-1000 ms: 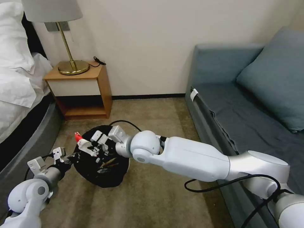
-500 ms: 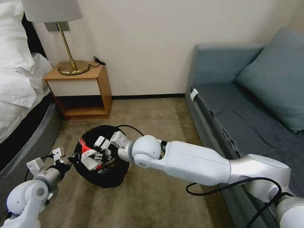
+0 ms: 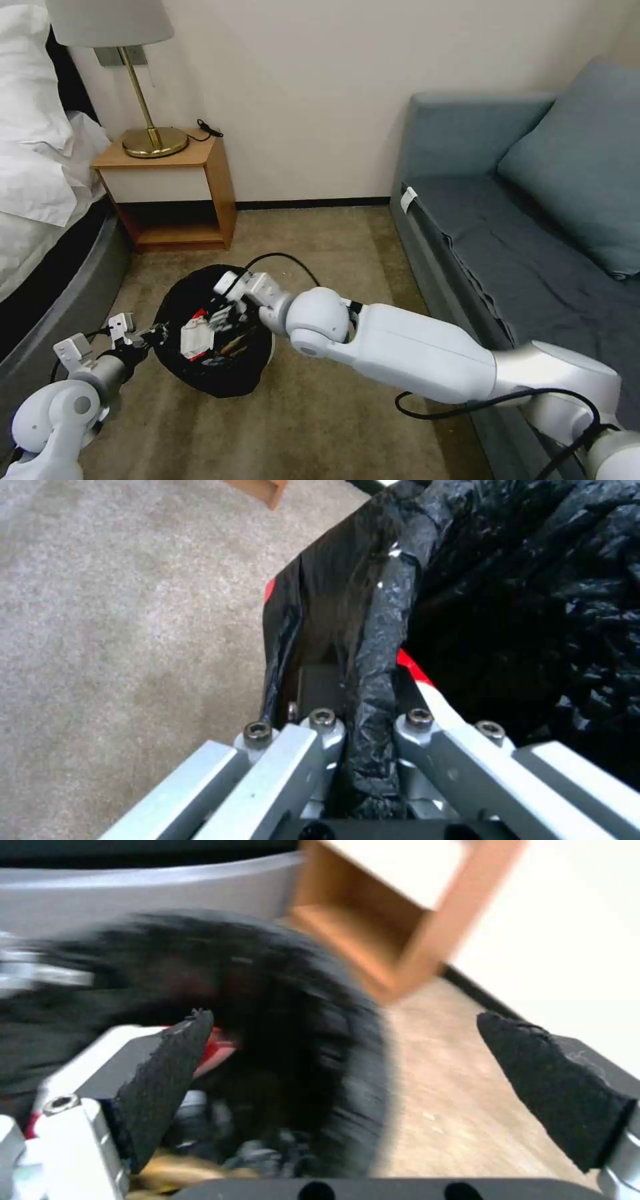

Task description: Pick up the trash bin, then pick up the garbage on the floor and place it into the trash bin.

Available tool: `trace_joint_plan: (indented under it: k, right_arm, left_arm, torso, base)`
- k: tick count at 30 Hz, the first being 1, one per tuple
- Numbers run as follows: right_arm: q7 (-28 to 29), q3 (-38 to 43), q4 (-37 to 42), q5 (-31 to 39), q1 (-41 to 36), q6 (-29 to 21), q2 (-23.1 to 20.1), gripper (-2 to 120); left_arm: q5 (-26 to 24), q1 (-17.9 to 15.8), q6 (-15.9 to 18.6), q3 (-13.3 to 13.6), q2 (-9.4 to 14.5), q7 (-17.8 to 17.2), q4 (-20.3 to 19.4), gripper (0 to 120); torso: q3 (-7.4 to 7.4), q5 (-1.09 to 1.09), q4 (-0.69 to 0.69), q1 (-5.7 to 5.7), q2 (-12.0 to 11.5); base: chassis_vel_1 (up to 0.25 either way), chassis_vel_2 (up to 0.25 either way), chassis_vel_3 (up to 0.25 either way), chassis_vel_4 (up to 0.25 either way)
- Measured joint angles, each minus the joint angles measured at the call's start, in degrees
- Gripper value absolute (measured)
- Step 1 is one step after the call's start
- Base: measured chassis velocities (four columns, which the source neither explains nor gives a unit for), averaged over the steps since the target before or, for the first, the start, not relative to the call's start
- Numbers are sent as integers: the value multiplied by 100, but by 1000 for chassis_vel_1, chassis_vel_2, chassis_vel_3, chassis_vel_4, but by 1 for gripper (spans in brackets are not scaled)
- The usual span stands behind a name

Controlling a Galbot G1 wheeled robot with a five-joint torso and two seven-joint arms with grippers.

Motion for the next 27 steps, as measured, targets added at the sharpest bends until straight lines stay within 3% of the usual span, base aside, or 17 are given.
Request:
trace_joint_plan:
  k: [5,11,15,18,27]
  right_arm:
    - [371,914,279,-699,-918,273,-256,100]
    - [428,1671,664,-1041,-1481,397,-639,100]
    - [458,2362,1440,-1160,-2237,599,-1429,100]
    - [464,2682,1842,-1214,-2748,633,-1632,100]
    - [247,3289,2375,-1578,-3692,745,-1530,100]
  left_arm:
    - [-101,10,68,-7,3,-192,-32,3]
    - [-176,8,153,0,7,-425,-33,3]
    - [-215,-1,235,57,-24,-787,-6,3]
    - [-216,25,278,73,-60,-942,-8,3]
    - [-192,226,352,5,-284,-1286,-115,3]
  torso:
    - [0,0,0,0,0]
    - [0,1,1,0,0]
    - [0,0,-2,0,0]
    - [0,1,-3,0,0]
    - [-1,0,1,0,0]
  base:
    - [0,0,0,0]
    - [0,0,0,0]
    - [0,0,0,0]
    - [0,0,0,0]
    - [0,0,0,0]
